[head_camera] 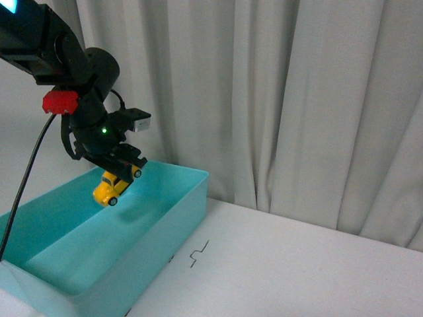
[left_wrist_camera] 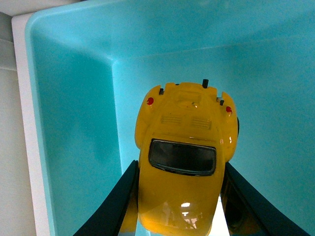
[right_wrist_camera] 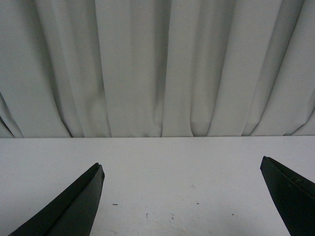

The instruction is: Wind up and store yellow beetle toy

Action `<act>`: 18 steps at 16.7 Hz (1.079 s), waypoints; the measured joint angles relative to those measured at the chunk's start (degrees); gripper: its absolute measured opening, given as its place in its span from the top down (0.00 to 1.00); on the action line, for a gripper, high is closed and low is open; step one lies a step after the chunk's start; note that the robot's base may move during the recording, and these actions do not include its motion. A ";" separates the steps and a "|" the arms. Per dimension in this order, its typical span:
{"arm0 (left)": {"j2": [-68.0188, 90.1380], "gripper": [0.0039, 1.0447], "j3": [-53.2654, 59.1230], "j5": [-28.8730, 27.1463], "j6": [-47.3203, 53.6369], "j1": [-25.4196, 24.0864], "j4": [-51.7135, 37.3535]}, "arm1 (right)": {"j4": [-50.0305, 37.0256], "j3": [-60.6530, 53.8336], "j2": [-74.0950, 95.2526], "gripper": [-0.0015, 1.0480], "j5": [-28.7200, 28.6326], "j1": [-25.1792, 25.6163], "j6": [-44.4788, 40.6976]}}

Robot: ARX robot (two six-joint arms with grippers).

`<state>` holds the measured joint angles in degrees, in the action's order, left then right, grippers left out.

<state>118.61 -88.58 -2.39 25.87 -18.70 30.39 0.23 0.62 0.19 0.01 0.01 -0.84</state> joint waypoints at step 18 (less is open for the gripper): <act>7.43 0.40 2.54 -0.28 1.60 -1.22 -1.51 | -0.02 0.00 0.00 0.06 0.00 0.00 0.00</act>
<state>126.04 -86.04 -2.68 27.46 -19.92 28.88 0.21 0.62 0.19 0.01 0.01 -0.84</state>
